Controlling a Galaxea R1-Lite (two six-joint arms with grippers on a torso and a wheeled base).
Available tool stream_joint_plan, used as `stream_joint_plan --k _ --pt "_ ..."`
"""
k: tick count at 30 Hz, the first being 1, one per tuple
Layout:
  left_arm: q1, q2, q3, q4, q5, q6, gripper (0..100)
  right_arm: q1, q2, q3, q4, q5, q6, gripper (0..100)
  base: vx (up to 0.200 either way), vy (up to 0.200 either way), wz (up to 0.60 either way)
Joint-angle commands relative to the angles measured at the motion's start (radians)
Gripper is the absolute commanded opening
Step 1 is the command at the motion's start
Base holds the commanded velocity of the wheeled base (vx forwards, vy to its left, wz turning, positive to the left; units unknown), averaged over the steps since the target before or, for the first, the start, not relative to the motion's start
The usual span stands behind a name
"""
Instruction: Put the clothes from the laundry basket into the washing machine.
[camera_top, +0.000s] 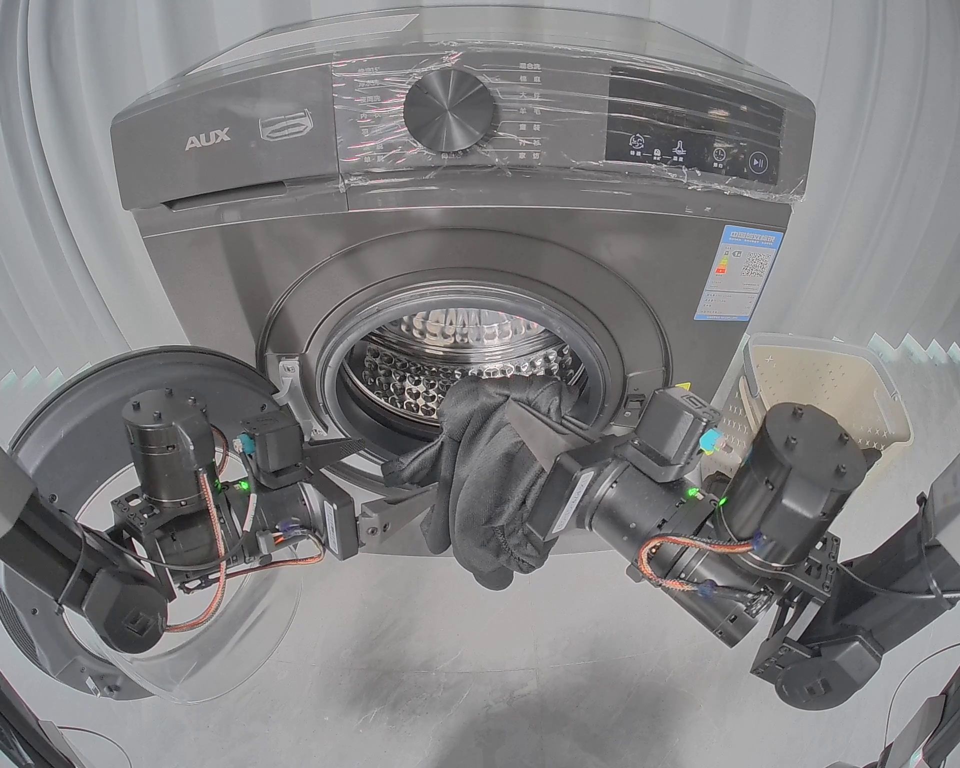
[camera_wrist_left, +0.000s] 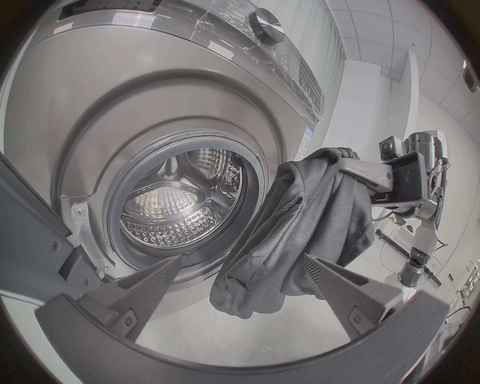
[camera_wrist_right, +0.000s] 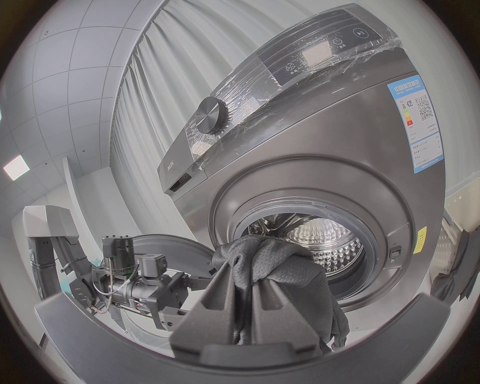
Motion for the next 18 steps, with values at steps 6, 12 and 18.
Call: stream_joint_plan --k 6,12,18 --pt "0.000 0.124 -0.045 -0.088 0.001 0.000 100 0.009 0.007 0.001 -0.015 0.000 -0.002 0 0.000 0.000 0.00" --pt "0.000 0.169 -0.056 -0.118 -0.003 0.004 100 0.010 0.009 0.001 -0.021 0.000 -0.002 0 0.000 0.000 0.00" --pt "0.001 0.207 -0.105 -0.173 -0.006 0.001 0 0.016 0.009 0.010 -0.021 0.000 -0.002 0 0.000 0.000 0.00"
